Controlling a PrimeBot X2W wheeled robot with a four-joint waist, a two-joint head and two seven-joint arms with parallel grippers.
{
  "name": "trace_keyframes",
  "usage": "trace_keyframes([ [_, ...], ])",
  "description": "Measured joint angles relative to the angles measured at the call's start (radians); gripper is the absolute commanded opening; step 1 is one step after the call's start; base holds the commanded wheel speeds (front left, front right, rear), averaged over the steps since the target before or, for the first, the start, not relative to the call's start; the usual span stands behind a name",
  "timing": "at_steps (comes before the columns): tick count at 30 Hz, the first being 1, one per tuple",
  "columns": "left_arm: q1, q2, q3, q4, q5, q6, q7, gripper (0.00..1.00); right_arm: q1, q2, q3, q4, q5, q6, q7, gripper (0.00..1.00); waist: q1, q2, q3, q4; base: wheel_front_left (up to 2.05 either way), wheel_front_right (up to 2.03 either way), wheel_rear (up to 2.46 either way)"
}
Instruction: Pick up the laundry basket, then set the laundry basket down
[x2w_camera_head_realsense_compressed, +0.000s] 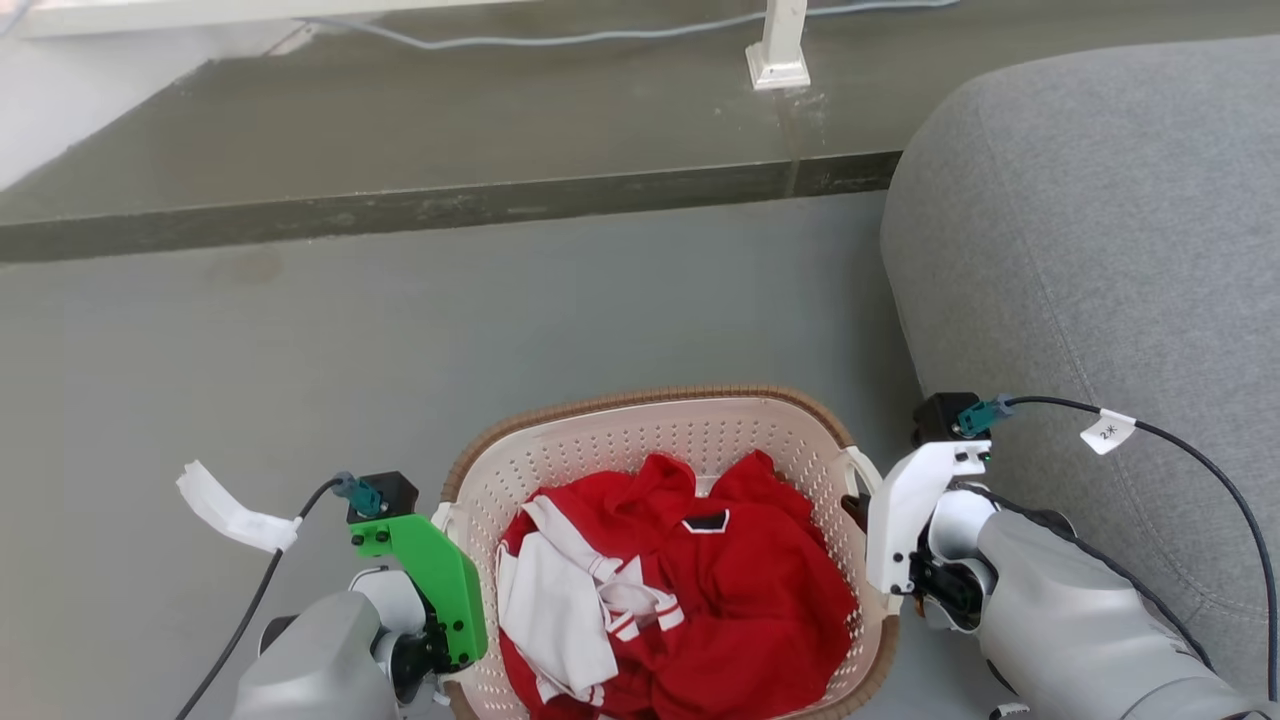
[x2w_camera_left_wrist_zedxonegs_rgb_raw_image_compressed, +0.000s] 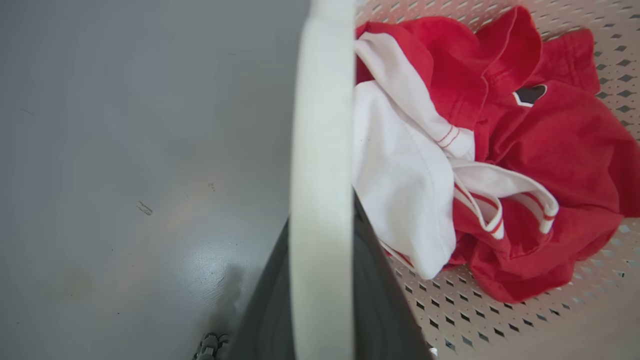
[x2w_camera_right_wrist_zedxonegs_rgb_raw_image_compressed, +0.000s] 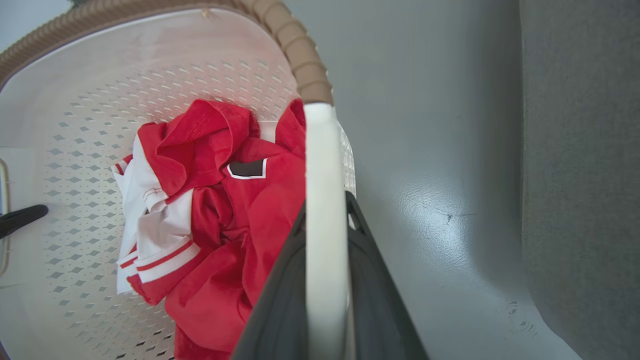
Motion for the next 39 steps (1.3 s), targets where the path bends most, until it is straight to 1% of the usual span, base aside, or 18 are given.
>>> trace_keyframes([
  [17,0.0,0.0,-0.011,0.003,-0.022,0.0,0.051,0.0,0.0,-0.008,0.032,-0.001,0.027,0.0,0.043,0.0,0.0,0.0,-0.022,-0.01,0.0,0.0,0.0],
  [39,0.0,0.0,-0.023,0.005,-0.038,0.0,0.051,0.0,-0.001,-0.017,0.065,-0.008,0.052,-0.001,0.048,0.0,0.0,0.0,-0.005,-0.018,0.0,0.0,0.0],
])
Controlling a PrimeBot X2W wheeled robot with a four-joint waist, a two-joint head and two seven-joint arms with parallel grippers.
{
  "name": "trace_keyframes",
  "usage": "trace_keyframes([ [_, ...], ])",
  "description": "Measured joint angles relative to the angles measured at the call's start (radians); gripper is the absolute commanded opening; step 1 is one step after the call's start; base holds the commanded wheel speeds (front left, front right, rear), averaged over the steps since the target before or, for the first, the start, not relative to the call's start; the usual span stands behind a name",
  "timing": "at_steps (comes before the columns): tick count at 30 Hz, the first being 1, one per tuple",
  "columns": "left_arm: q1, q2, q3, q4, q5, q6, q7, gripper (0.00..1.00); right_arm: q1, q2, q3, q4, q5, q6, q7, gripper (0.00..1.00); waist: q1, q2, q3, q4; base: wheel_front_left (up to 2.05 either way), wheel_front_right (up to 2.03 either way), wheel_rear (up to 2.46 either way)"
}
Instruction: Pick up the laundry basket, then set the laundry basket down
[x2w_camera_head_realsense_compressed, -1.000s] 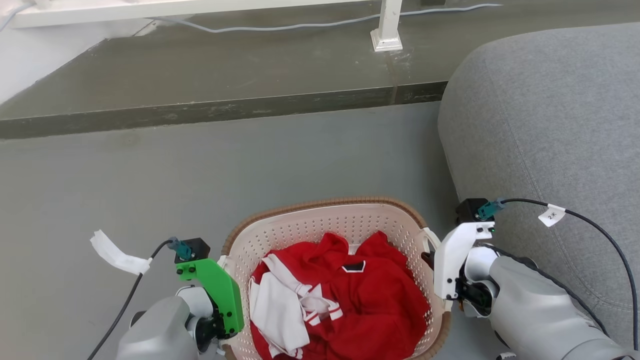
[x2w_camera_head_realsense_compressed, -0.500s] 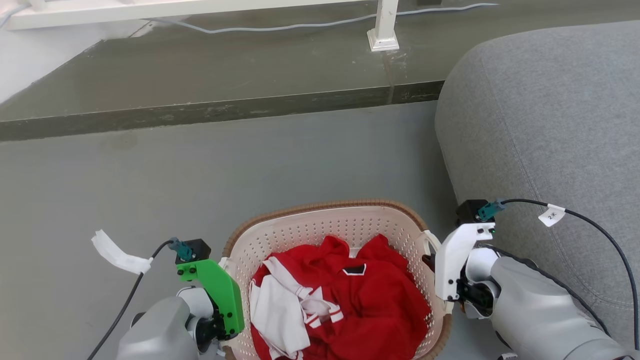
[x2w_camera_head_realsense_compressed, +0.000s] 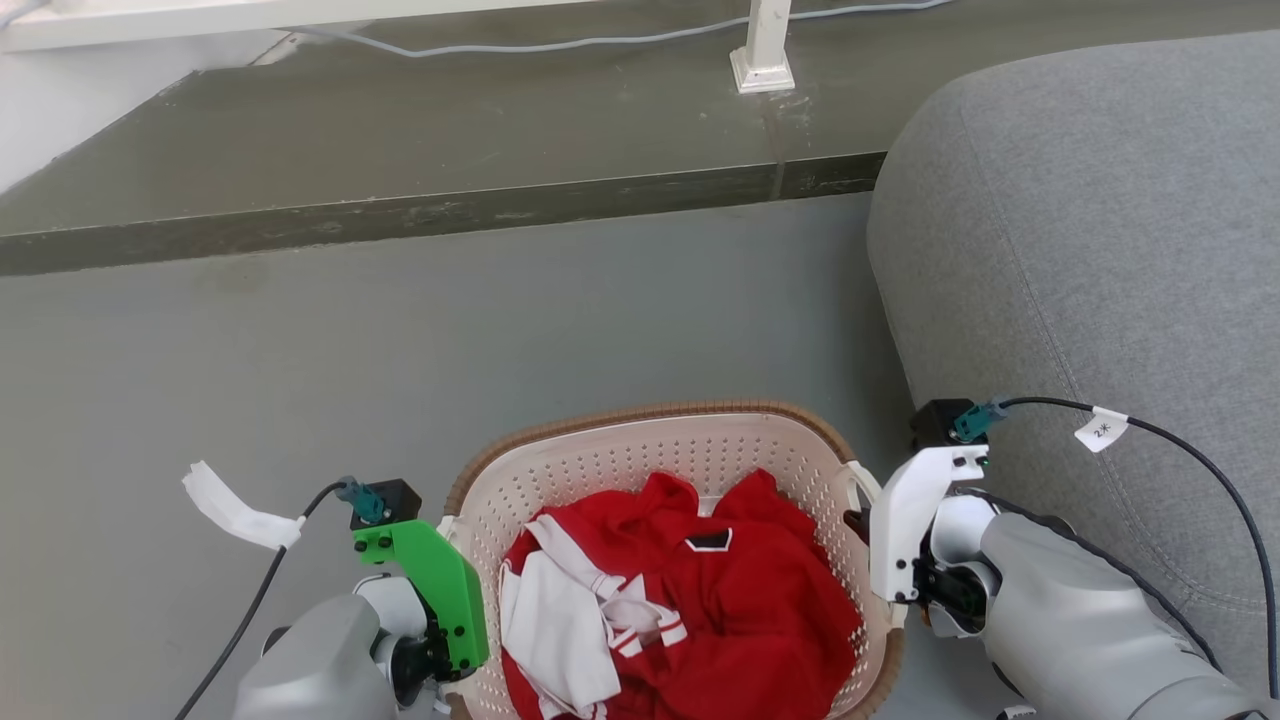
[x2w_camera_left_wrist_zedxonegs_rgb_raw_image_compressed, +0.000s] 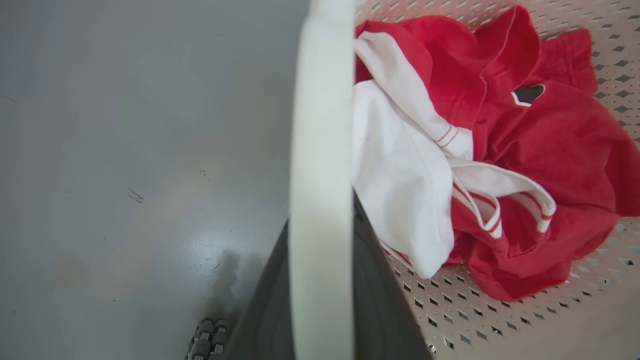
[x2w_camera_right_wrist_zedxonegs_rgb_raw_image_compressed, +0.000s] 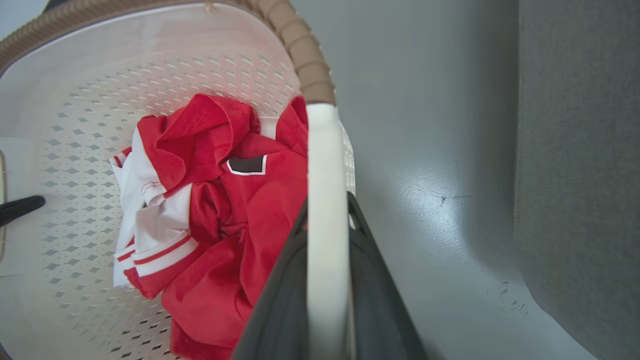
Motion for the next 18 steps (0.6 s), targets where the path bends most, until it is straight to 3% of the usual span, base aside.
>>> trace_keyframes([
  [18,-0.059,0.0,-0.01,-0.002,-0.001,0.0,-0.071,0.0,-0.054,-0.02,0.009,-0.024,0.007,0.0,-0.076,0.0,0.0,0.0,0.085,-0.004,0.0,0.0,0.0],
])
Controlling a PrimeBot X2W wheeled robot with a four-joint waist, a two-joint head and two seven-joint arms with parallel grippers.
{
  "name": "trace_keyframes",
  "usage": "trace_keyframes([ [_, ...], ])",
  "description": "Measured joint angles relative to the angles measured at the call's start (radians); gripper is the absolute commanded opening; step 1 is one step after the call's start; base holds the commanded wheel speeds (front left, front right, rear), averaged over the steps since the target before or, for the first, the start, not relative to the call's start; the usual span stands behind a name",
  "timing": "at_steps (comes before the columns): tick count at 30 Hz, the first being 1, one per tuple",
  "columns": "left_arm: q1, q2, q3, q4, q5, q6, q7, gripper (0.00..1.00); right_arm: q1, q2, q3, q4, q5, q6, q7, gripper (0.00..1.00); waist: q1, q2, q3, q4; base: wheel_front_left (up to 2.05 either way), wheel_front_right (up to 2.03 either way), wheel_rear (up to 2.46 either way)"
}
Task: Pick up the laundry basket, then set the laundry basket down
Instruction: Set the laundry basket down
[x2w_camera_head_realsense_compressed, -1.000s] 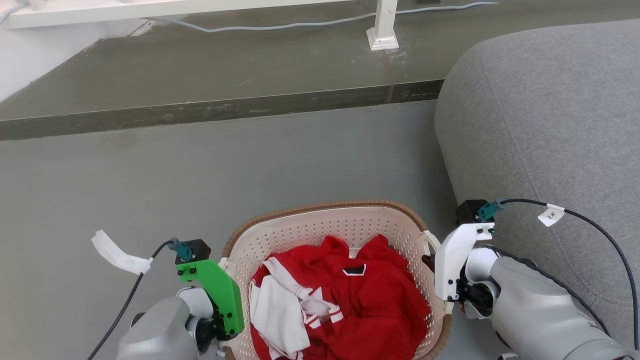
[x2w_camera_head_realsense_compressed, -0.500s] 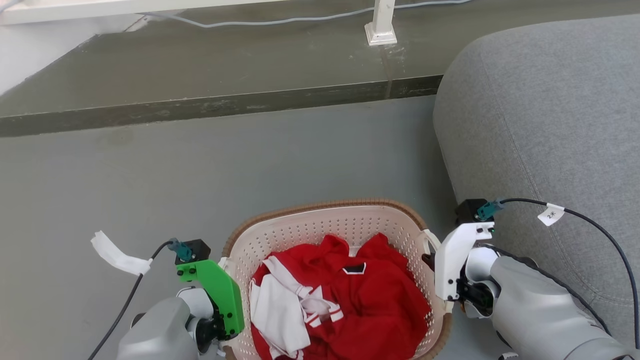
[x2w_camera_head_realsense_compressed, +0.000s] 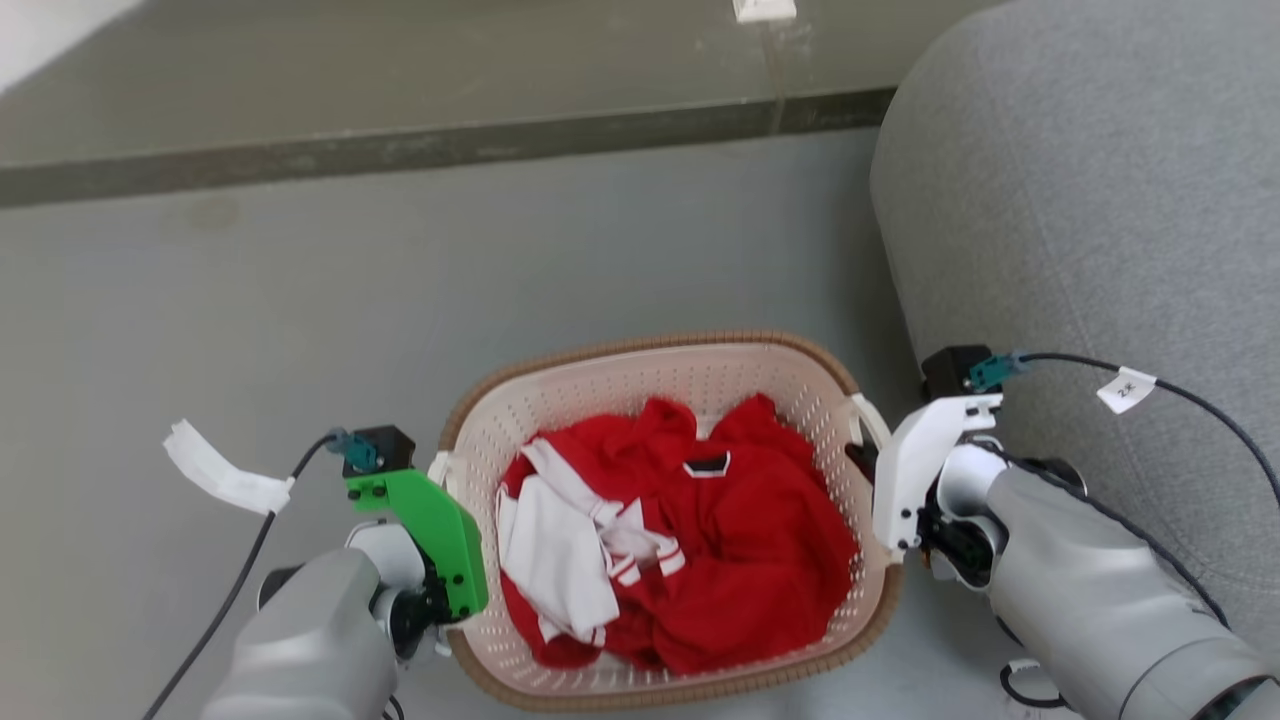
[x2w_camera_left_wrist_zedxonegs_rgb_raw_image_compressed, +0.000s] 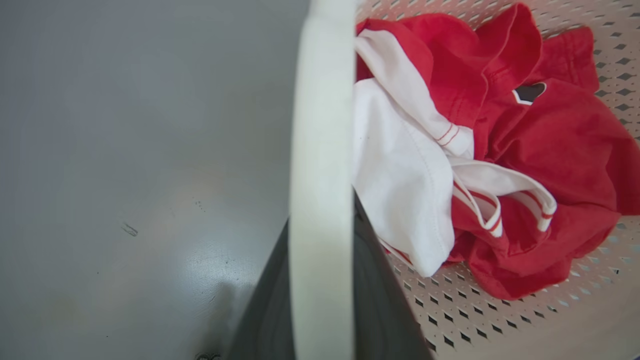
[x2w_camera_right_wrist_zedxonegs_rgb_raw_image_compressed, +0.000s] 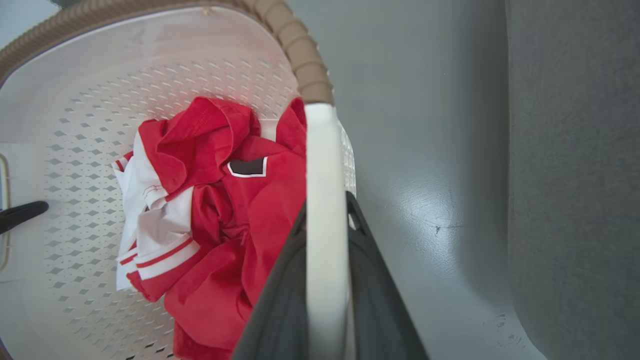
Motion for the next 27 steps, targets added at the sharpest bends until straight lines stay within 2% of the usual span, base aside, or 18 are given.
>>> trace_keyframes([
  [27,-0.155,0.0,0.002,-0.02,0.035,0.01,-0.215,0.0,-0.124,-0.035,-0.017,-0.037,0.002,0.001,-0.222,0.0,0.0001,0.0,0.35,0.022,0.0,0.0,0.0],
])
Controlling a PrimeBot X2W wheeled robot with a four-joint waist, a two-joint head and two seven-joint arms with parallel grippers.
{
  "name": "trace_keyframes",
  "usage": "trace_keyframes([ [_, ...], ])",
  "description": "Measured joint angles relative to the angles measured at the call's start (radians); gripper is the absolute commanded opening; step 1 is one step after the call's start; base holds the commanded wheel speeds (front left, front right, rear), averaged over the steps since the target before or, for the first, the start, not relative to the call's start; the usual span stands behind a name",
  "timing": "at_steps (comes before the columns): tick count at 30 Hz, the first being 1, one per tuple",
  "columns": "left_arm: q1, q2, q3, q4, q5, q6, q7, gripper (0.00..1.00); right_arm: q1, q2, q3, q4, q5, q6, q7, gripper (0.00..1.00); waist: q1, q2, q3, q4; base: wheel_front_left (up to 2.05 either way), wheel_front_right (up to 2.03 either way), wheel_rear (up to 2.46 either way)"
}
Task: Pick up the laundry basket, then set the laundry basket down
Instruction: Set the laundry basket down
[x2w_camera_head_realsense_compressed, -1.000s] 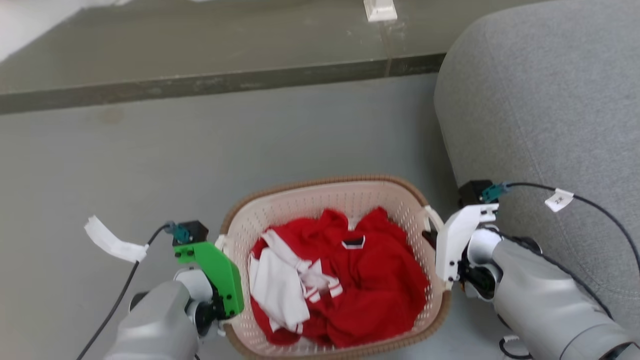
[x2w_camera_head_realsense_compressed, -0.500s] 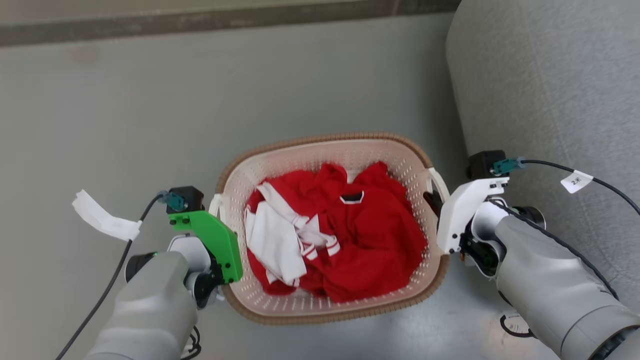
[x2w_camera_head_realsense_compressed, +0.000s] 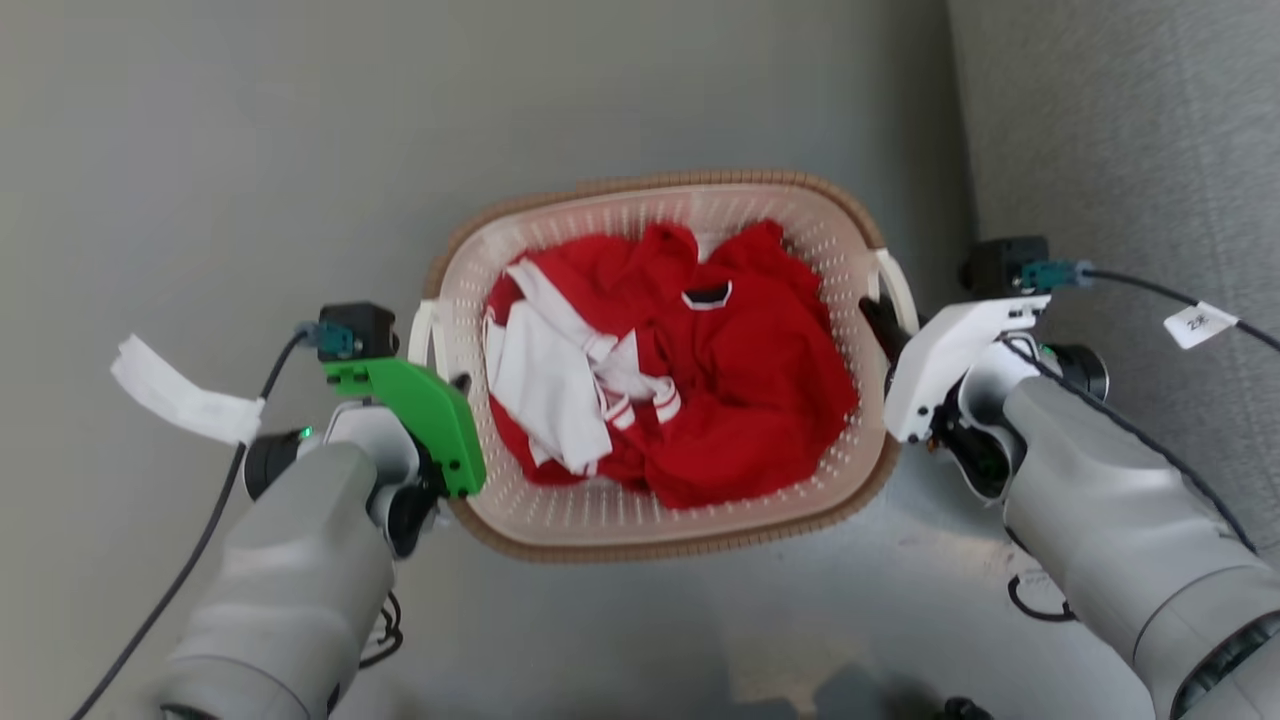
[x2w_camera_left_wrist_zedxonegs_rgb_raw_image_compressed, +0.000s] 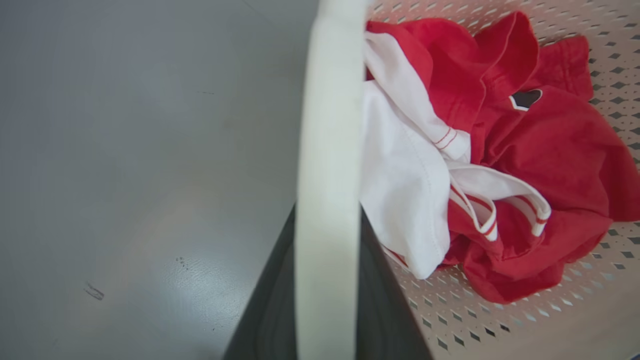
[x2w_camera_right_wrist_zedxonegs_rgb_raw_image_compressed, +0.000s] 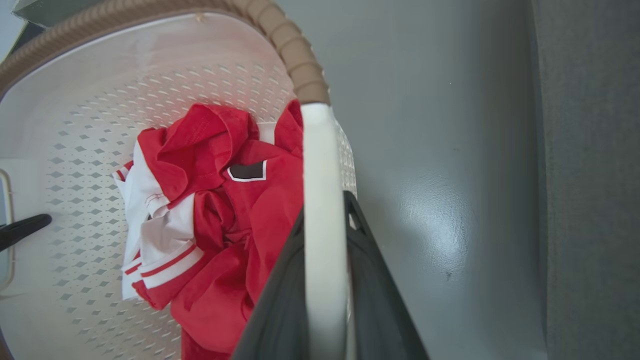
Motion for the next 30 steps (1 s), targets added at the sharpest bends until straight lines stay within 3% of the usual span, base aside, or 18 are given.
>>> trace_keyframes([
  [30,-0.155,0.001,-0.01,0.01,0.017,0.015,-0.11,0.0,-0.134,-0.013,0.009,-0.003,0.0,0.0,-0.118,0.0,0.0,0.0,0.307,0.01,0.0,0.0,0.0],
])
